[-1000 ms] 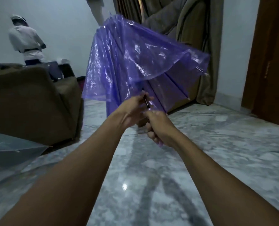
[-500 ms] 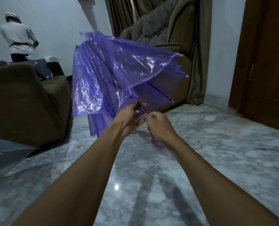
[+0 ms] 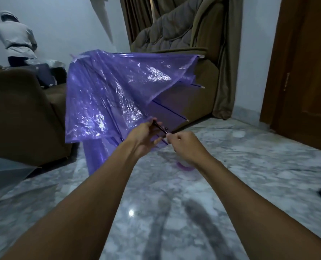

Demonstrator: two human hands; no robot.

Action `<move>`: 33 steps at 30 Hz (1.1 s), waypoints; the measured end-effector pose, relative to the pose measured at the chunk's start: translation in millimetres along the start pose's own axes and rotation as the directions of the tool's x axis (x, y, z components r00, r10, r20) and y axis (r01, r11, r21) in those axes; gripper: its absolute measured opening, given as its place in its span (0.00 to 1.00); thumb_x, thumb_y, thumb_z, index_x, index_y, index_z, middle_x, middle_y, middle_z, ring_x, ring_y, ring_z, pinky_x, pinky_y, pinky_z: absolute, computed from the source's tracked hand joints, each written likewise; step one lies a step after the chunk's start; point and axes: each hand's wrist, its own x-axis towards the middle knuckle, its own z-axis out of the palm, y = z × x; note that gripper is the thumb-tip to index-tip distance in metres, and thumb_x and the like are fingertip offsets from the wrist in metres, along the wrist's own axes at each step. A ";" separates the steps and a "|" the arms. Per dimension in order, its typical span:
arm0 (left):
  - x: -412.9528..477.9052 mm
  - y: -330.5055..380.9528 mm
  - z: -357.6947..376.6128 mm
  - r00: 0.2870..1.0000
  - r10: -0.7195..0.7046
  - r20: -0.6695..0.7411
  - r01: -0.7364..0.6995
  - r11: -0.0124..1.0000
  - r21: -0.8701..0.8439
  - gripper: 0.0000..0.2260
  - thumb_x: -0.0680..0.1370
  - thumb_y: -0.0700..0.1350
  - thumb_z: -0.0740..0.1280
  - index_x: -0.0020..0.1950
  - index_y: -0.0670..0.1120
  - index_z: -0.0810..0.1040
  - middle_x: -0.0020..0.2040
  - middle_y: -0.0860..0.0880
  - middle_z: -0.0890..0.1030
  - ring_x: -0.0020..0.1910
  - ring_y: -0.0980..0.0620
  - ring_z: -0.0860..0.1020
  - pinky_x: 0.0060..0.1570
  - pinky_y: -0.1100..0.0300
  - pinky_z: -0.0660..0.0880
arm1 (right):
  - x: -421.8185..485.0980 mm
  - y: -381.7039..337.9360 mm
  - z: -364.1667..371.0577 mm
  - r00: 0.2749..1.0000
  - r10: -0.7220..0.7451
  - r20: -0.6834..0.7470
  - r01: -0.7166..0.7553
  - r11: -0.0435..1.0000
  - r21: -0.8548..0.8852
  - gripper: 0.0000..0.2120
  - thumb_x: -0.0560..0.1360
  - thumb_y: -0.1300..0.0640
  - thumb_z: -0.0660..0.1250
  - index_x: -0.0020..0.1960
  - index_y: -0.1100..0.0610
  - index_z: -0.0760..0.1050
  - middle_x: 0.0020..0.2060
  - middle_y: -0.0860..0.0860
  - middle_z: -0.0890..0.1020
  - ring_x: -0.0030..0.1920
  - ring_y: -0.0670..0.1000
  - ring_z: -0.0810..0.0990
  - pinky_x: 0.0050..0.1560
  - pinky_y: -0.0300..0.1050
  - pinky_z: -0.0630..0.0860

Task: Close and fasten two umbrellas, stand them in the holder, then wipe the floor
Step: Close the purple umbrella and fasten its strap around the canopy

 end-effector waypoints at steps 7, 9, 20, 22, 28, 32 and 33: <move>1.0 -4.9 3.3 0.999 0.010 0.039 -0.010 1.000 -0.008 0.12 0.83 0.52 0.57 0.44 0.51 0.74 0.43 0.53 0.82 0.38 0.55 0.78 0.49 0.53 0.70 | 2.2 -12.8 -6.8 0.998 -0.045 0.038 0.042 0.997 0.064 0.22 0.83 0.50 0.59 0.31 0.54 0.69 0.21 0.45 0.70 0.21 0.42 0.65 0.26 0.39 0.61; -0.3 -4.0 5.7 0.998 0.008 0.067 -0.010 0.999 0.030 0.12 0.83 0.54 0.57 0.45 0.52 0.75 0.43 0.54 0.82 0.34 0.57 0.78 0.45 0.55 0.70 | 3.5 -17.3 -0.7 0.999 -0.052 -0.009 0.053 0.996 0.078 0.21 0.83 0.52 0.58 0.32 0.55 0.69 0.16 0.42 0.71 0.19 0.40 0.69 0.23 0.34 0.61; 0.5 -4.3 17.0 0.994 0.037 0.105 -0.037 0.999 -0.004 0.14 0.83 0.53 0.57 0.44 0.50 0.76 0.43 0.50 0.82 0.39 0.52 0.78 0.43 0.57 0.71 | 9.1 -28.2 11.5 0.990 -0.031 -0.136 0.055 0.983 0.176 0.19 0.83 0.54 0.58 0.35 0.59 0.75 0.30 0.53 0.78 0.30 0.50 0.75 0.29 0.37 0.70; -1.1 -3.7 18.1 0.995 0.032 0.091 -0.029 0.999 -0.025 0.14 0.83 0.53 0.57 0.43 0.49 0.75 0.42 0.50 0.81 0.38 0.53 0.78 0.41 0.58 0.71 | 10.5 -29.6 9.5 0.991 -0.028 -0.128 0.051 0.982 0.180 0.19 0.83 0.54 0.59 0.34 0.57 0.75 0.28 0.51 0.77 0.29 0.48 0.75 0.26 0.35 0.69; -6.0 4.5 26.1 0.997 0.042 0.065 -0.035 0.994 -0.107 0.13 0.83 0.51 0.58 0.42 0.47 0.74 0.35 0.49 0.76 0.34 0.54 0.75 0.38 0.62 0.70 | 15.3 -36.5 17.3 0.991 0.041 -0.126 0.000 0.951 0.310 0.20 0.82 0.53 0.60 0.35 0.62 0.74 0.29 0.53 0.72 0.31 0.50 0.69 0.31 0.41 0.66; -4.1 3.4 23.0 0.998 0.040 0.058 -0.037 0.998 -0.052 0.14 0.83 0.51 0.58 0.41 0.48 0.75 0.34 0.50 0.74 0.30 0.56 0.69 0.29 0.65 0.66 | 13.2 -31.9 21.7 0.989 0.132 -0.071 -0.082 0.871 0.484 0.19 0.82 0.52 0.61 0.32 0.55 0.71 0.25 0.49 0.70 0.22 0.45 0.64 0.21 0.36 0.60; -2.7 1.9 21.7 0.998 0.046 0.045 -0.045 0.999 -0.015 0.14 0.83 0.51 0.59 0.41 0.48 0.76 0.33 0.50 0.74 0.28 0.56 0.69 0.25 0.66 0.67 | 12.4 -31.0 22.6 0.987 0.148 -0.057 -0.099 0.857 0.505 0.19 0.82 0.52 0.61 0.33 0.55 0.72 0.24 0.49 0.70 0.21 0.44 0.64 0.21 0.36 0.60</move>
